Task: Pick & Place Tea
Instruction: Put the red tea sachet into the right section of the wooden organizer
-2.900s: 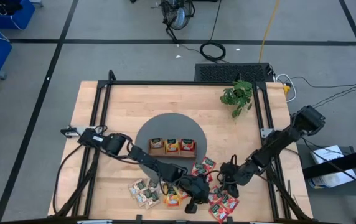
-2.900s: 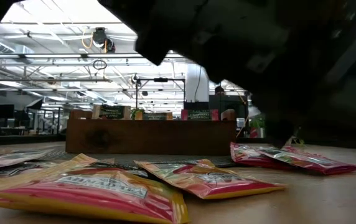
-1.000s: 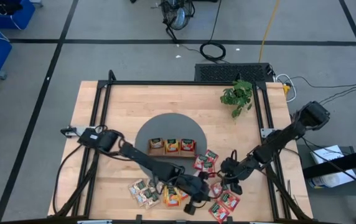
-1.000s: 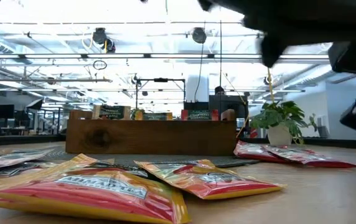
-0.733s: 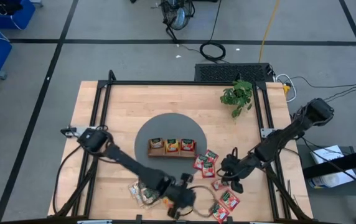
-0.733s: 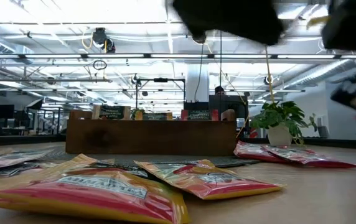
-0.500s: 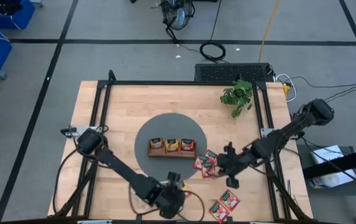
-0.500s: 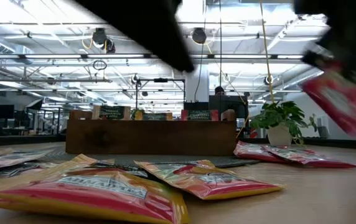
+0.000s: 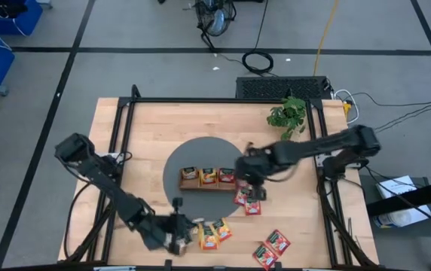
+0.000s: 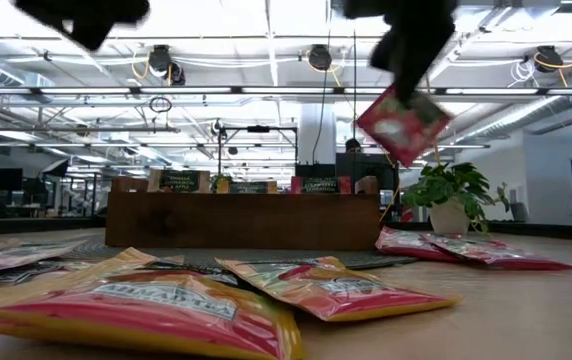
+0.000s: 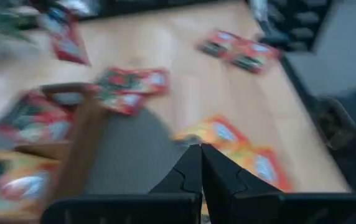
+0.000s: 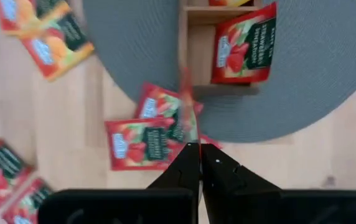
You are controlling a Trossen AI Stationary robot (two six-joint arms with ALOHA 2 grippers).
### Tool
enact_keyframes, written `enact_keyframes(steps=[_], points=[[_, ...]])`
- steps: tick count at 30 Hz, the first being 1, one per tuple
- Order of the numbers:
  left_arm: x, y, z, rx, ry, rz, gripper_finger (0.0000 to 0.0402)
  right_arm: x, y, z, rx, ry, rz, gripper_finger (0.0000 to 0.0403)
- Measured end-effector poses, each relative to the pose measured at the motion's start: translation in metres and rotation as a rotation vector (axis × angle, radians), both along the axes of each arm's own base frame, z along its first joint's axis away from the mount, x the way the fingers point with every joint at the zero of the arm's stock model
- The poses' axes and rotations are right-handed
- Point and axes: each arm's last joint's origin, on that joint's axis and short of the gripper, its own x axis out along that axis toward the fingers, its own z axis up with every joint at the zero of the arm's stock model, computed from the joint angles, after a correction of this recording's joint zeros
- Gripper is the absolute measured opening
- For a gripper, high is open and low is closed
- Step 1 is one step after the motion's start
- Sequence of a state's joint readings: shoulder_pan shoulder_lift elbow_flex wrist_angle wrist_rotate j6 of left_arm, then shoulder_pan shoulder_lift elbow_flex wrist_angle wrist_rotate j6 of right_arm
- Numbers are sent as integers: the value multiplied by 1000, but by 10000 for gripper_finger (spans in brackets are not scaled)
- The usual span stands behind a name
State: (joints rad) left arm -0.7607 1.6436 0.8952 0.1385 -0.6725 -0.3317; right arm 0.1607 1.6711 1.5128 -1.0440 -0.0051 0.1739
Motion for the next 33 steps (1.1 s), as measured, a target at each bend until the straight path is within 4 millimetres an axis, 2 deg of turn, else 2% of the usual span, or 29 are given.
enact_keyframes(steps=[2,5,8,12,15,19,23,28,33], points=[[-2,7,-7,-37,-60,10,4,16,-7,-2,-27,63,29,0],[-10,14,-25,-28,-59,-3,6,39,-13,-2,-47,105,73,0],[-13,15,-29,-76,-54,-29,19,60,-14,-3,-69,111,132,0],[-19,11,-31,-46,-51,-65,26,80,-18,-3,-138,138,168,0],[-21,7,-30,-46,-54,-92,19,89,-23,-9,-162,182,184,0],[-24,3,-30,-20,-57,-118,4,99,-25,-32,-158,263,196,0],[-26,2,-30,-13,-54,-127,14,101,-25,-49,-157,344,203,0],[-25,2,-30,-13,-54,-126,26,109,-24,-48,-160,255,208,0],[-25,3,-30,-13,-54,-125,6,107,-24,-44,-151,252,148,0]])
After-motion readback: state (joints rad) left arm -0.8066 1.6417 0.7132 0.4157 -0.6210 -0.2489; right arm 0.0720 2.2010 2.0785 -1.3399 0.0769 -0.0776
